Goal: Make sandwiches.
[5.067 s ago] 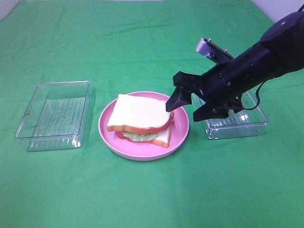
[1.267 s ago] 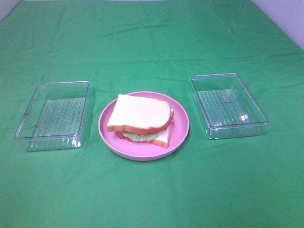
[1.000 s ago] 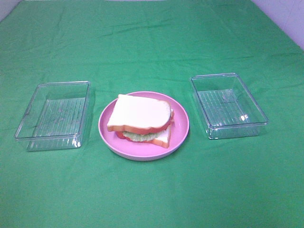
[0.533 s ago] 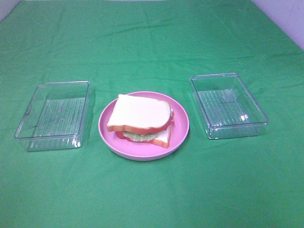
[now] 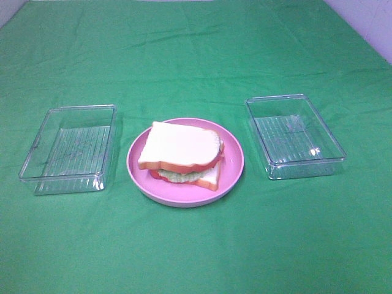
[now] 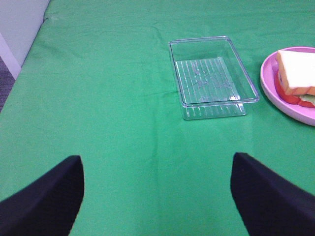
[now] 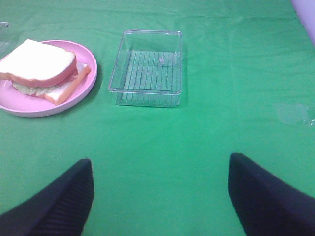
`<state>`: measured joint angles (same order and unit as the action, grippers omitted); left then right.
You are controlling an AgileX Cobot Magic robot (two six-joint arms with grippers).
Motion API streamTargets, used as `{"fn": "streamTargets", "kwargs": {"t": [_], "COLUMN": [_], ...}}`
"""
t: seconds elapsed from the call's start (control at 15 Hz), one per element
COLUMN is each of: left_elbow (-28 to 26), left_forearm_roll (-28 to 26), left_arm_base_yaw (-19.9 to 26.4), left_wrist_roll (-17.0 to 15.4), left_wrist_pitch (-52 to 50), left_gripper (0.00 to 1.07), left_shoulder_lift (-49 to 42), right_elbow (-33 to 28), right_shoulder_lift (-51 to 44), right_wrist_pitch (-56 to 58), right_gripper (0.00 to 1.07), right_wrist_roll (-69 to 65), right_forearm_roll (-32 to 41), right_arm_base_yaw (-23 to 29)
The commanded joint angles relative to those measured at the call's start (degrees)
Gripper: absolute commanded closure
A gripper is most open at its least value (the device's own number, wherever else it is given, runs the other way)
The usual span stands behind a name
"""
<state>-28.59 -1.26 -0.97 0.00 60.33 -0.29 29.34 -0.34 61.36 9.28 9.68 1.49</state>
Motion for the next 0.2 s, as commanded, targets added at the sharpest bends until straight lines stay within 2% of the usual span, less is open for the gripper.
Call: {"fn": "streamTargets", "kwargs": {"t": [0.07, 0.2], "left_elbow": [0.0, 0.0], "left_forearm_roll": [-0.34, -0.34], "left_arm_base_yaw": [0.06, 0.06], "left_wrist_roll": [0.0, 0.0], "left_wrist_pitch": [-0.46, -0.46], "left_gripper": [0.29, 0.29], "left_shoulder_lift": [-1.55, -1.55], "right_elbow": [-0.23, -0.23], "right_shoulder_lift": [-0.86, -0.86], "right_wrist_pitch": [-0.52, -0.52], "right_gripper": [0.35, 0.35], "right_wrist_roll": [-0.29, -0.29], "right_forearm_roll": [0.06, 0.06], "right_arm_base_yaw": [0.17, 0.17]}}
